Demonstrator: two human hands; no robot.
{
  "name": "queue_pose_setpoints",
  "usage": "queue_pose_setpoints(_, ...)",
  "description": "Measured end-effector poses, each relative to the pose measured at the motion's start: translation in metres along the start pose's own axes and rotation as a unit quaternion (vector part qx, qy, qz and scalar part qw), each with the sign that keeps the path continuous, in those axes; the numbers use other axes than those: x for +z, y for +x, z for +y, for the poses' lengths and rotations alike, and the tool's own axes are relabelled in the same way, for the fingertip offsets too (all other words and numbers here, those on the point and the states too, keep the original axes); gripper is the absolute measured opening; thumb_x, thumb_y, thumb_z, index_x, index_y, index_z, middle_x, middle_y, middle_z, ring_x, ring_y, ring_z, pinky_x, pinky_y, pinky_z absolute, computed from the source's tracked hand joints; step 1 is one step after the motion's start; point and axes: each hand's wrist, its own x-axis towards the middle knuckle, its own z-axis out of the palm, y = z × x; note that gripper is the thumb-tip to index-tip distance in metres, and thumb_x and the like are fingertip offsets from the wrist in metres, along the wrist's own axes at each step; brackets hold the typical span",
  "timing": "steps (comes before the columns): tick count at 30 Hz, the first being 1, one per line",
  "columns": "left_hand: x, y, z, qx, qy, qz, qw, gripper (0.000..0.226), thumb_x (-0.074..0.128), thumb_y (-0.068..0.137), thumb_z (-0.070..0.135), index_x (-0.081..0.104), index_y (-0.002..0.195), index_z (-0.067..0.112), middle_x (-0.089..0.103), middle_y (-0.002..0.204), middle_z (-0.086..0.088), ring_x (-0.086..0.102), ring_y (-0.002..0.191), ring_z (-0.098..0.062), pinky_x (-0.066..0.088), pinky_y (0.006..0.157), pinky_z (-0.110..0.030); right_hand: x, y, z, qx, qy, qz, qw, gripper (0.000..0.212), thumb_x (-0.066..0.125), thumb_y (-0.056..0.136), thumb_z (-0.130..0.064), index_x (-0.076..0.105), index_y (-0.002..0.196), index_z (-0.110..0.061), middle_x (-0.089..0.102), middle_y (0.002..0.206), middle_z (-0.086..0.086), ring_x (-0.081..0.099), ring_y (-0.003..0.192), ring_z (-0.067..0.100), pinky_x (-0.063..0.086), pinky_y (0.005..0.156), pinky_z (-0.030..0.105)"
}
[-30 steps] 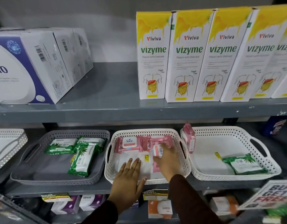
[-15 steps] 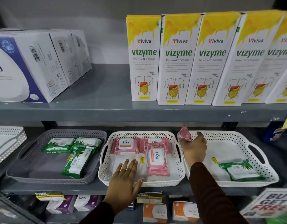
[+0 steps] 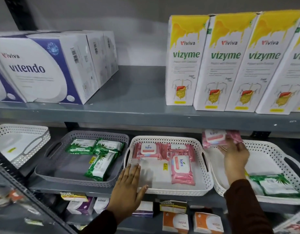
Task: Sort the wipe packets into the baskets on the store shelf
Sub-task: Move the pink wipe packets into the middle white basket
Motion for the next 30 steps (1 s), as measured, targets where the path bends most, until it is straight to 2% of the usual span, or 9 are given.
queue_pose_setpoints(2, -0.002, -0.002, -0.007, 0.001, -0.019, 0.008, 1.0, 0.072, 0.021, 0.097, 0.061, 0.01, 0.153, 0.017, 0.01, 0.161, -0.002, -0.002, 0.147, -0.021, -0.011, 0.116, -0.025, 0.019, -0.021, -0.007, 0.068, 0.036, -0.121, 0.99, 0.011, 0.065, 0.091, -0.005, 0.071, 0.101, -0.007, 0.072, 0.107, 0.02, 0.072, 0.088, 0.03, 0.064, 0.071, 0.031)
queue_pose_setpoints(5, -0.004, -0.001, -0.007, 0.013, -0.02, 0.011, 1.0, 0.071, 0.025, 0.098, 0.057, 0.012, 0.153, 0.015, 0.011, 0.16, -0.002, 0.001, 0.146, -0.023, -0.011, 0.116, -0.026, 0.052, -0.061, 0.007, 0.183, -0.039, -0.27, 0.944, 0.022, 0.063, 0.094, -0.009, 0.065, 0.112, 0.003, 0.077, 0.098, 0.018, 0.075, 0.086, 0.028, 0.064, 0.066, 0.031)
queue_pose_setpoints(9, -0.002, -0.002, -0.01, 0.02, -0.025, 0.01, 0.999, 0.072, 0.017, 0.097, 0.06, 0.003, 0.153, 0.018, 0.002, 0.159, 0.001, -0.007, 0.146, -0.021, -0.017, 0.115, -0.024, 0.085, -0.109, 0.051, 0.276, -0.182, -0.367, 0.87, 0.022, 0.064, 0.091, -0.003, 0.064, 0.113, -0.004, 0.075, 0.108, 0.016, 0.076, 0.088, 0.026, 0.062, 0.068, 0.028)
queue_pose_setpoints(11, -0.002, -0.003, -0.012, 0.021, -0.028, 0.012, 0.999, 0.071, 0.019, 0.097, 0.059, 0.006, 0.154, 0.017, 0.007, 0.16, 0.0, -0.006, 0.145, -0.02, -0.015, 0.115, -0.024, 0.094, -0.12, 0.067, 0.27, -0.315, -0.337, 0.845, 0.033, 0.065, 0.086, 0.006, 0.061, 0.118, -0.003, 0.068, 0.116, 0.014, 0.074, 0.085, 0.026, 0.062, 0.06, 0.026)
queue_pose_setpoints(13, -0.003, -0.003, -0.012, 0.02, -0.022, 0.009, 1.0, 0.071, 0.022, 0.097, 0.057, 0.01, 0.153, 0.016, 0.014, 0.16, -0.003, 0.0, 0.145, -0.021, -0.01, 0.116, -0.027, 0.095, -0.119, 0.068, 0.254, -0.382, -0.295, 0.838, 0.033, 0.07, 0.082, 0.006, 0.057, 0.112, 0.001, 0.066, 0.107, 0.018, 0.073, 0.078, 0.026, 0.062, 0.055, 0.03)
queue_pose_setpoints(17, -0.001, 0.0, -0.009, 0.015, 0.0, 0.006, 1.0, 0.072, 0.022, 0.097, 0.057, 0.014, 0.153, 0.011, 0.013, 0.159, -0.004, 0.009, 0.148, -0.025, -0.002, 0.118, -0.036, 0.073, -0.097, 0.037, 0.176, -0.352, -0.234, 0.889, 0.003, 0.067, 0.087, -0.005, 0.066, 0.085, -0.008, 0.072, 0.082, 0.016, 0.075, 0.06, 0.024, 0.064, 0.058, 0.042)
queue_pose_setpoints(21, 0.002, 0.011, 0.011, 0.03, 0.026, 0.002, 0.999, 0.075, 0.016, 0.097, 0.058, 0.021, 0.15, 0.005, 0.018, 0.159, -0.01, 0.013, 0.147, -0.027, -0.003, 0.119, -0.039, 0.022, -0.062, 0.005, 0.027, -0.42, -0.111, 0.901, 0.016, 0.062, 0.084, -0.014, 0.075, 0.093, -0.011, 0.077, 0.093, 0.011, 0.072, 0.084, 0.029, 0.06, 0.079, 0.04)
queue_pose_setpoints(27, 0.012, 0.036, 0.079, 0.071, 0.029, -0.004, 0.997, 0.077, 0.014, 0.097, 0.06, 0.019, 0.15, 0.005, 0.021, 0.158, -0.014, 0.013, 0.147, -0.028, -0.003, 0.117, -0.039, -0.06, -0.012, -0.001, 0.029, -0.519, -0.016, 0.854, 0.027, 0.057, 0.087, -0.009, 0.07, 0.11, -0.004, 0.069, 0.116, 0.019, 0.063, 0.106, 0.038, 0.052, 0.086, 0.036)
queue_pose_setpoints(30, 0.019, 0.05, 0.118, 0.086, 0.027, 0.002, 0.996, 0.075, 0.023, 0.097, 0.058, 0.011, 0.152, 0.008, 0.011, 0.16, -0.011, 0.005, 0.147, -0.028, -0.004, 0.117, -0.04, -0.081, 0.007, -0.001, 0.03, -0.612, 0.004, 0.79, 0.033, 0.057, 0.088, -0.016, 0.066, 0.119, -0.009, 0.057, 0.126, 0.02, 0.055, 0.115, 0.04, 0.049, 0.096, 0.044)
